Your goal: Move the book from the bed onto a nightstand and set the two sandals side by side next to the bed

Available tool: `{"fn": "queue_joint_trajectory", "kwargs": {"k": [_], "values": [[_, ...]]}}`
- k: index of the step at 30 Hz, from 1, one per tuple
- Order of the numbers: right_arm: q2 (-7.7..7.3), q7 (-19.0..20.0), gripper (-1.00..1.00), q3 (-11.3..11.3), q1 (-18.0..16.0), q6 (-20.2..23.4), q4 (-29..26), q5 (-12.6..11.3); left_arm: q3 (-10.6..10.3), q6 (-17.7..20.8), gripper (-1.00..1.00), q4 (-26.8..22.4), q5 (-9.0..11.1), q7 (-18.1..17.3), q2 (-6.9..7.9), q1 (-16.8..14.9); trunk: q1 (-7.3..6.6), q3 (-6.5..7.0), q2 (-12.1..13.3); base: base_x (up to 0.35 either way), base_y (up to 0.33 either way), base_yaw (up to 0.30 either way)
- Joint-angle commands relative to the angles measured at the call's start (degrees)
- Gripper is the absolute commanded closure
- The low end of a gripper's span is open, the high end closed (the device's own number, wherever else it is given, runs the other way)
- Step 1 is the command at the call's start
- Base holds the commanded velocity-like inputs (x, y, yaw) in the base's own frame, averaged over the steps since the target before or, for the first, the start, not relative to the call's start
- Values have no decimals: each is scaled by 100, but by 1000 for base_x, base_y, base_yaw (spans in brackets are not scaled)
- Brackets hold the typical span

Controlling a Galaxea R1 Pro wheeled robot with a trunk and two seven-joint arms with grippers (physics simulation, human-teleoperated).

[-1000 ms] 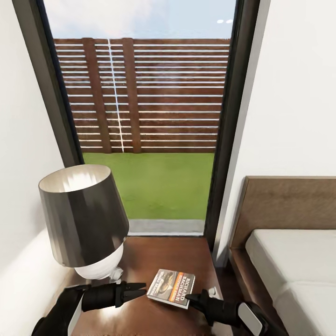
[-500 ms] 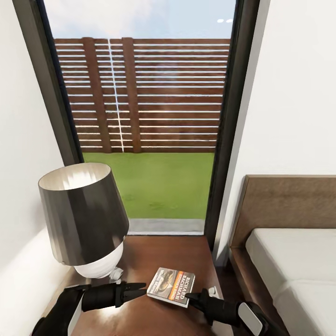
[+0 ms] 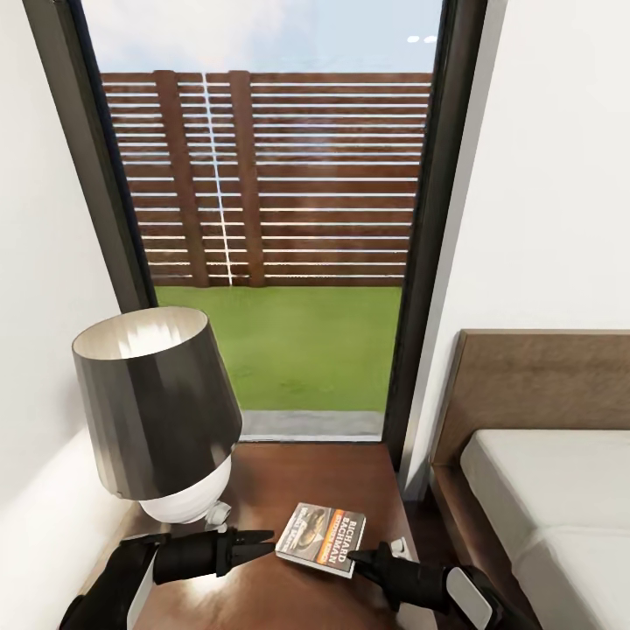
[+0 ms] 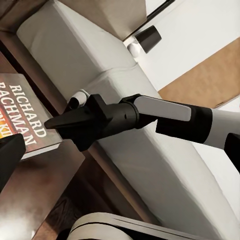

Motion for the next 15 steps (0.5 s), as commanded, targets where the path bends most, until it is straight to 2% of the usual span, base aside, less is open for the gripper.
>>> {"fn": "queue_joint_trajectory", "kwargs": {"k": [1,4,5,15], "values": [[-11,1,100,63,-1,-98,16,228,16,61,-100,-5,-41,-39,-3,-3,-1,-7,-2,0,0,0],[-11,1,100,63,-3,-96,16,228,16,61,-100,-5,-41,-39,-3,-3,-1,-7,-2,0,0,0],[-11,1,-100,63,0,-94,15,228,16,61,-100,-5,-41,-39,-3,-3,-1,-7,-2,0,0,0],[-11,1,-100,63,-3,-93,16,228,16,61,-100,-5,-41,-39,-3,-3,-1,-7,-2,0,0,0]]}}
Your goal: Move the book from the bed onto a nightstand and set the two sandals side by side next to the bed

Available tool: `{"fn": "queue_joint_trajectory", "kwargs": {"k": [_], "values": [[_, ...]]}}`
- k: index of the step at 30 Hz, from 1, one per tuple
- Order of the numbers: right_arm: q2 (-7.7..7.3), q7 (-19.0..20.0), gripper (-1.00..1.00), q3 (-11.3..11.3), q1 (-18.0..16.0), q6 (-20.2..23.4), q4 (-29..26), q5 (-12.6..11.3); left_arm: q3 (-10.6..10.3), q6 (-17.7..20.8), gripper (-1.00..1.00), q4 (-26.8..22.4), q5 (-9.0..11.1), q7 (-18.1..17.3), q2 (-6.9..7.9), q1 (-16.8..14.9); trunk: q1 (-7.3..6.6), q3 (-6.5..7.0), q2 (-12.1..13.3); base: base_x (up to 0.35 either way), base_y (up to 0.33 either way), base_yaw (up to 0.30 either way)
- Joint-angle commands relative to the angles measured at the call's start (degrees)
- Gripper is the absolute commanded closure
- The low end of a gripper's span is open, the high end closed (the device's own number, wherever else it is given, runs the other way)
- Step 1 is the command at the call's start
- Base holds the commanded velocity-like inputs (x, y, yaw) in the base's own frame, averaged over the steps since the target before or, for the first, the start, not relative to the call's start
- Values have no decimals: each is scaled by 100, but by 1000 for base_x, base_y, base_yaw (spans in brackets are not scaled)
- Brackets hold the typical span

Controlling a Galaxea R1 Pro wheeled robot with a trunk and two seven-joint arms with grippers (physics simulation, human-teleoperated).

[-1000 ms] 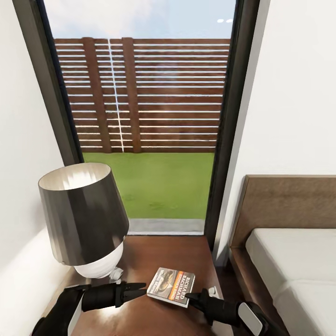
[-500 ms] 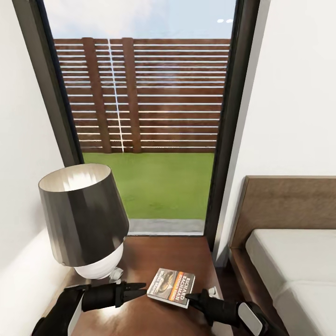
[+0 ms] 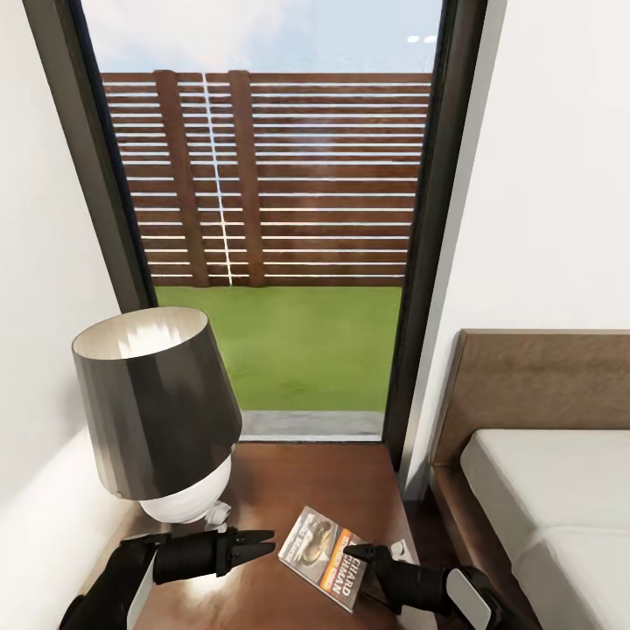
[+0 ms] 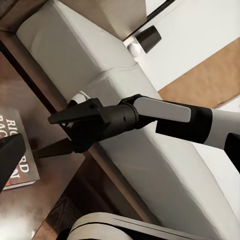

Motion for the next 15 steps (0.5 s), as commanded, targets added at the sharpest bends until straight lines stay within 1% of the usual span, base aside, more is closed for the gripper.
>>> {"fn": "queue_joint_trajectory", "kwargs": {"k": [1,9,11,15], "values": [[-7,9,-100,40,-3,5,-1,-30,16,60,-100,-4,-41,-38,-4,-4,-1,-6,-2,0,0,0],[-7,9,-100,40,-2,0,-1,-30,16,60,-100,-4,-41,-38,-4,-4,-1,-6,-2,-10,0,0],[-7,9,-100,40,-3,1,-1,-30,16,60,-100,-4,-41,-38,-4,-4,-1,-6,-2,-206,0,0],[-7,14,-100,40,-3,-2,-1,-30,16,60,-100,-4,-41,-38,-4,-4,-1,-6,-2,-311,0,0]]}}
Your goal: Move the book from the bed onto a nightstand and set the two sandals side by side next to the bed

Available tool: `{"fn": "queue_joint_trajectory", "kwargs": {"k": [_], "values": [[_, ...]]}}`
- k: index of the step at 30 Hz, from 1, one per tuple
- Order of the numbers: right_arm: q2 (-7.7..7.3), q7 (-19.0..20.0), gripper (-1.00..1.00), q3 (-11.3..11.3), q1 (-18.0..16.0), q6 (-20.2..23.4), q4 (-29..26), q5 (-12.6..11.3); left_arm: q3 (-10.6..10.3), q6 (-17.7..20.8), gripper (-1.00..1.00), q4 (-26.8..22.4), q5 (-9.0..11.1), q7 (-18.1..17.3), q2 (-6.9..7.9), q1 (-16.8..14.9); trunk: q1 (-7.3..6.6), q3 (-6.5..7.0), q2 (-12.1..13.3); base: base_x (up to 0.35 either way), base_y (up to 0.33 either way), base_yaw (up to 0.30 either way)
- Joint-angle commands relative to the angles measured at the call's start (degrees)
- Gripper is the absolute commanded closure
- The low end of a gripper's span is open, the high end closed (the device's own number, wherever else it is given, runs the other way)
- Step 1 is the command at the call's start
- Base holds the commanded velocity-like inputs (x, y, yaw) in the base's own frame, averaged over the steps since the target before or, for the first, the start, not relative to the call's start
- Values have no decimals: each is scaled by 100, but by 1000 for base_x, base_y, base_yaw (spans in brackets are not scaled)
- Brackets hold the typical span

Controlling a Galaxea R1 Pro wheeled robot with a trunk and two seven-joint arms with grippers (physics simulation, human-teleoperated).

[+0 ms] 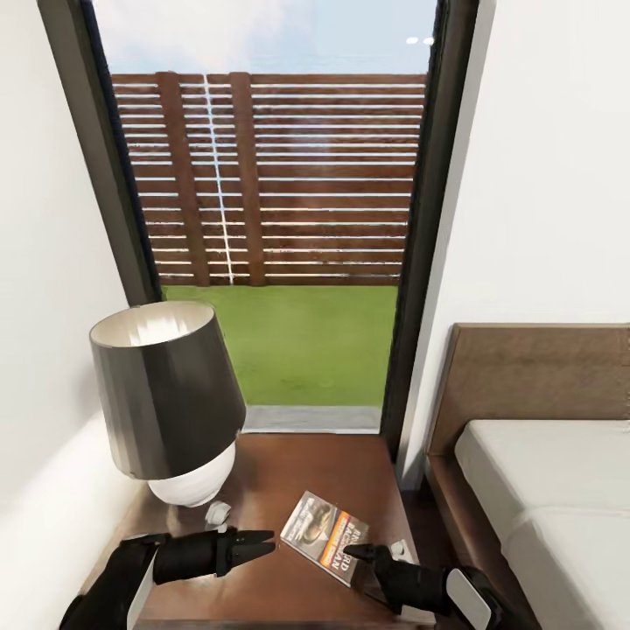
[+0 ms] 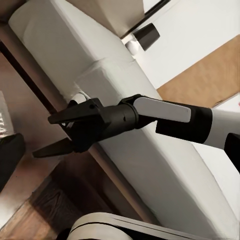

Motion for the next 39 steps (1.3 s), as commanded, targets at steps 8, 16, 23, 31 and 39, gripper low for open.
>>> {"fn": "queue_joint_trajectory", "kwargs": {"k": [8,16,23,31,39], "values": [[-7,22,-100,32,-4,-2,-1,-29,16,60,-100,-4,-41,-38,-4,-4,-5,-5,-3,-188,0,0],[-7,22,-100,31,-2,-4,-1,-29,16,60,-100,-4,-41,-38,-4,-4,-5,-5,-3,-9,0,0],[-7,22,-100,32,-5,-5,-1,-29,16,60,-100,-4,-41,-32,-4,-4,-5,-5,-3,-31,0,0],[-7,22,-100,31,-2,-5,-1,-29,16,60,-100,-4,-41,-17,-5,-4,-27,12,37,-29,0,0],[-15,30,-100,31,-1,-5,-8,-31,15,60,-100,-4,-39,262,-6,-4,-202,156,358,0,0,0]]}}
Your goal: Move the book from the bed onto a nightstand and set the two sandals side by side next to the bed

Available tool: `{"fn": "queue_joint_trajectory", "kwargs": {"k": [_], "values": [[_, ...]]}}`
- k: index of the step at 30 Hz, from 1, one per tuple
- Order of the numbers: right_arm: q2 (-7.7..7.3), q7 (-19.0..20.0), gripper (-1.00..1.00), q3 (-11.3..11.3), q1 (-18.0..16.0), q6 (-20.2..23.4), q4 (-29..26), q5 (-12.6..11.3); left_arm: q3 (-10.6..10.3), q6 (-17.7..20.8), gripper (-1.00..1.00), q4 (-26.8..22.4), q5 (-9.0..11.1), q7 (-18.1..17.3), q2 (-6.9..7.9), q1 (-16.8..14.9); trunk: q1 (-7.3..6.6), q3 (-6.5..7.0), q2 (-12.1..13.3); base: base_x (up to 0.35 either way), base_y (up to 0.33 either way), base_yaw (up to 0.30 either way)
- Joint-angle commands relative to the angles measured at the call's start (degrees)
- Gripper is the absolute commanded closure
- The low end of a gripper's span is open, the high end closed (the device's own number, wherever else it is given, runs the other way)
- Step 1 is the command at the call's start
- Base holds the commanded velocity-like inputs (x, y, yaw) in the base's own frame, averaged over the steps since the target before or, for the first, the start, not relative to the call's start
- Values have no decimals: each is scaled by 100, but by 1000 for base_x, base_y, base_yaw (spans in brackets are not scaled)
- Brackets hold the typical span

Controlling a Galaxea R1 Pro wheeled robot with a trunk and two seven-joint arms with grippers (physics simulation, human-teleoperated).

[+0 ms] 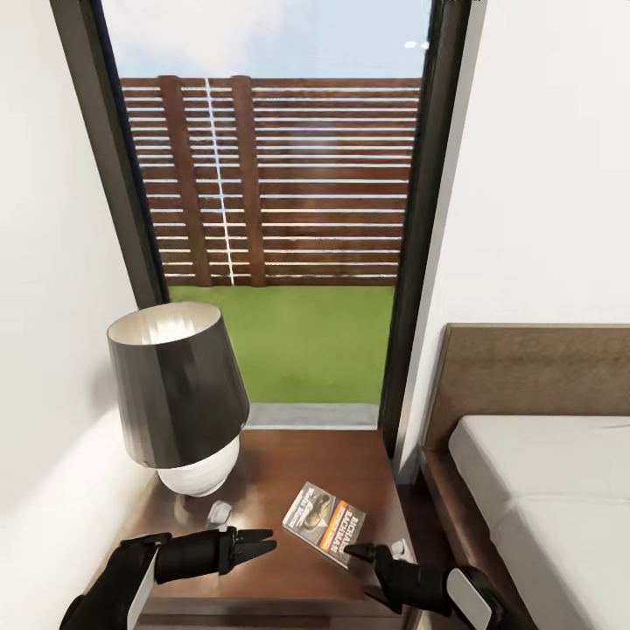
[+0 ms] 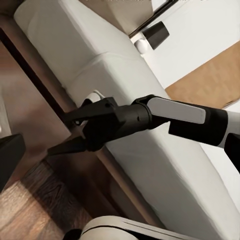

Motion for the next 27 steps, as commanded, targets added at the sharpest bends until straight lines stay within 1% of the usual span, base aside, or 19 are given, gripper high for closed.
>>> {"fn": "queue_joint_trajectory", "kwargs": {"k": [1,27], "values": [[-8,11,-100,41,-2,4,-2,-29,15,60,-100,-4,-39,-37,-3,-3,-24,13,39,0,0,0],[-9,19,-100,41,-5,-10,-3,-34,15,60,-100,-4,-34,-31,-4,-3,-595,479,1082,0,0,0]]}}
